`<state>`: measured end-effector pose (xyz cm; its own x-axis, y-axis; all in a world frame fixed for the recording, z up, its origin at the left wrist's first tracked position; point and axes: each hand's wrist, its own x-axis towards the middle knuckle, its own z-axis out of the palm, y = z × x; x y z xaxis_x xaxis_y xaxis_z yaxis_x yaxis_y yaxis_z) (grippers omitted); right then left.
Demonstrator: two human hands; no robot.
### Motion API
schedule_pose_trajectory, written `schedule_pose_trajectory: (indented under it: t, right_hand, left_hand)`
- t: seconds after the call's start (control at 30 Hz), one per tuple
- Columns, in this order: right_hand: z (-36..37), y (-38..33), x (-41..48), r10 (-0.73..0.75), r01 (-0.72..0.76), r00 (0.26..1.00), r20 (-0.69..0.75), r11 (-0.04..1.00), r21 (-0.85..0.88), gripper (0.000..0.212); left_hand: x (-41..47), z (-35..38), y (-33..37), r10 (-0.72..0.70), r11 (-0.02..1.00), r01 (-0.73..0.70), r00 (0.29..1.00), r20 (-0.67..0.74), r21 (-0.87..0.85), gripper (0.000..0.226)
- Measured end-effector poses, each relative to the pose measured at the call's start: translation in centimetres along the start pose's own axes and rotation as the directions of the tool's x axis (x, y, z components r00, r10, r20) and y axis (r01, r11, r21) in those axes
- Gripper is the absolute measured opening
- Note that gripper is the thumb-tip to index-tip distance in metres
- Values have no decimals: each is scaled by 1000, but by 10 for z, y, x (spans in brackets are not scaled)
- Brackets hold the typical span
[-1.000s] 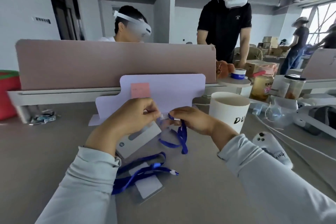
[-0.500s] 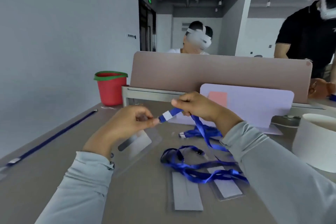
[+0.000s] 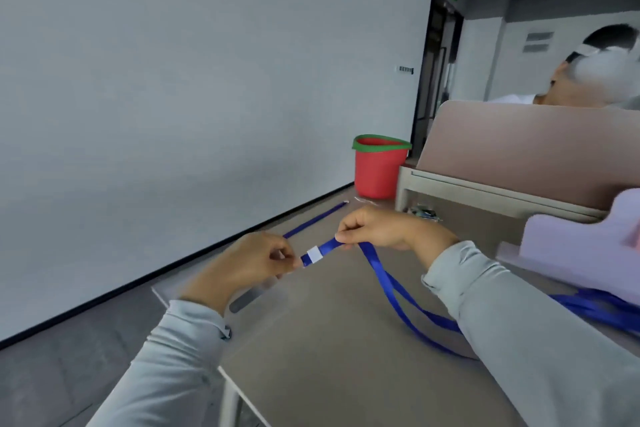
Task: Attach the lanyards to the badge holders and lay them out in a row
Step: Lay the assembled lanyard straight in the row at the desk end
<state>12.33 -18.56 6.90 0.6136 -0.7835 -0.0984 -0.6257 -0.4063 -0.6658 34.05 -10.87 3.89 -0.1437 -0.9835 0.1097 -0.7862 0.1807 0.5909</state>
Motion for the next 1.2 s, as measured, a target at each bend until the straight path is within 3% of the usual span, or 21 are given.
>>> schedule_pose_trajectory:
  t: [0.17,0.5,0.57,0.63,0.77,0.87,1.03,1.2]
  right_hand:
    - [38,12,43,28,-27,1000,13,999,-32,18]
    - [59,22,65,48,-50,997,57,998,29,25]
    - [58,24,64,24,-27,998,54,998,49,22]
    - [55,24,61,7,-10,999,42,998,69,21]
    - [46,27,51,14,-15,999,29,998,60,20]
    - [39,35,44,34,-35,999,18,997,62,18]
    - [30,43,35,63,-59,997,-48,996,72,19]
    - [18,55,23,49,-48,999,-9,992,120,6]
  left_hand:
    - [3,17,-45,-126,984,123,992,14,127,17]
    - [12,37,-68,-51,963,62,998,-47,263,23]
    - [17,40,-61,-7,983,19,998,-63,183,34]
    - [22,43,-49,2,1000,-3,1000,-27,-27,41]
    - [35,46,-27,-70,927,95,994,82,-362,35]
    - [42,52,-20,-45,906,106,987,154,-411,25]
    - [47,61,-12,0,944,82,969,249,-321,21]
    - [49,65,-13,17,907,64,982,187,-417,19]
